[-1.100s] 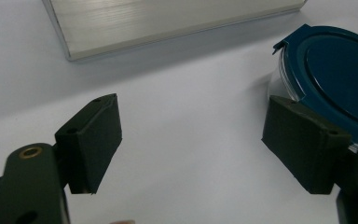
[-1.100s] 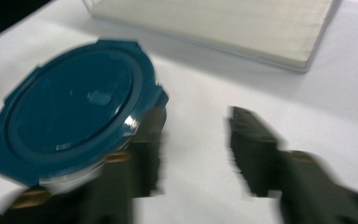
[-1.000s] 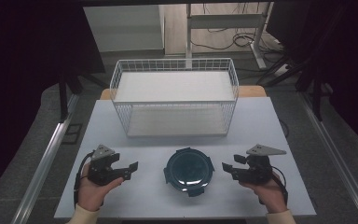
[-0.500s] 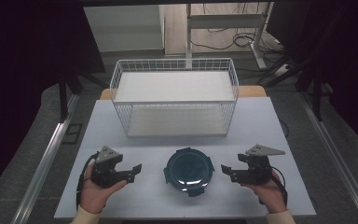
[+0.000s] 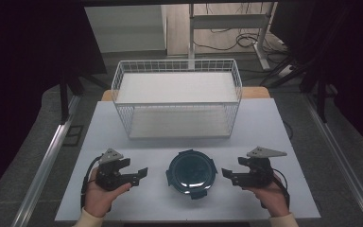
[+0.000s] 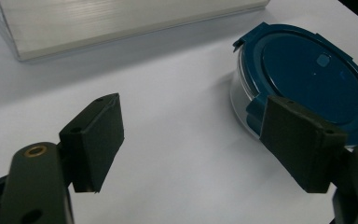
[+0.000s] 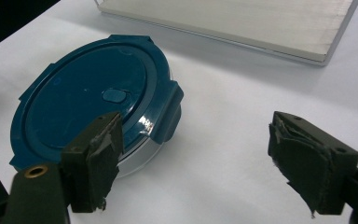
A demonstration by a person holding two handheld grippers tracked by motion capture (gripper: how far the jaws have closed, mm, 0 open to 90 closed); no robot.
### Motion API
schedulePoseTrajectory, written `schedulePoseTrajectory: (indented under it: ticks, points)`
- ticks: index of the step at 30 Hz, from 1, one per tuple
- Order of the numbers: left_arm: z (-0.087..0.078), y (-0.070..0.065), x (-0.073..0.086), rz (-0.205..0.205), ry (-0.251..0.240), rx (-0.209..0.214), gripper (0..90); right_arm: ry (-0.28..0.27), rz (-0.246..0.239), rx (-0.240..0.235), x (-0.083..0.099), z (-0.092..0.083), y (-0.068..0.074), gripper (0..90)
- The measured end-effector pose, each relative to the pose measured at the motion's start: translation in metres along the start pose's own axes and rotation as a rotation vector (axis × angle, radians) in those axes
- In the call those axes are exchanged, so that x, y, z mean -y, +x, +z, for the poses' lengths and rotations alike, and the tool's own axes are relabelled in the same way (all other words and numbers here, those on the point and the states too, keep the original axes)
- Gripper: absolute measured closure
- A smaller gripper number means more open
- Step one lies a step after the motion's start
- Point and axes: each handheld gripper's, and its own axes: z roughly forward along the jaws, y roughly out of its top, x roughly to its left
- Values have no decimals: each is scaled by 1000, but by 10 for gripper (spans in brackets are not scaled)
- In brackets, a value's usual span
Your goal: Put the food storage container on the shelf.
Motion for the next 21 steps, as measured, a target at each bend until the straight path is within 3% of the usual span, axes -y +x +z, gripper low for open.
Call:
schedulePoseTrajectory:
  ticks: [3, 7, 11, 18, 21]
  points:
    - [4, 1, 1, -1, 14, 46, 227, 11, 5, -3, 0, 1, 3, 190]
    - [12, 2, 4, -34, 38, 100, 229, 11, 17, -18, -3, 3, 6, 187]
    - [17, -1, 3, -36, 56, 130, 222, 17, 24, -28, -6, 5, 10, 178]
    - [21, -2, -1, -70, 71, 153, 222, 43, 26, -44, -9, 12, 15, 170]
    - [23, -3, -5, -99, 71, 132, 214, 44, 34, -55, -14, 13, 17, 167]
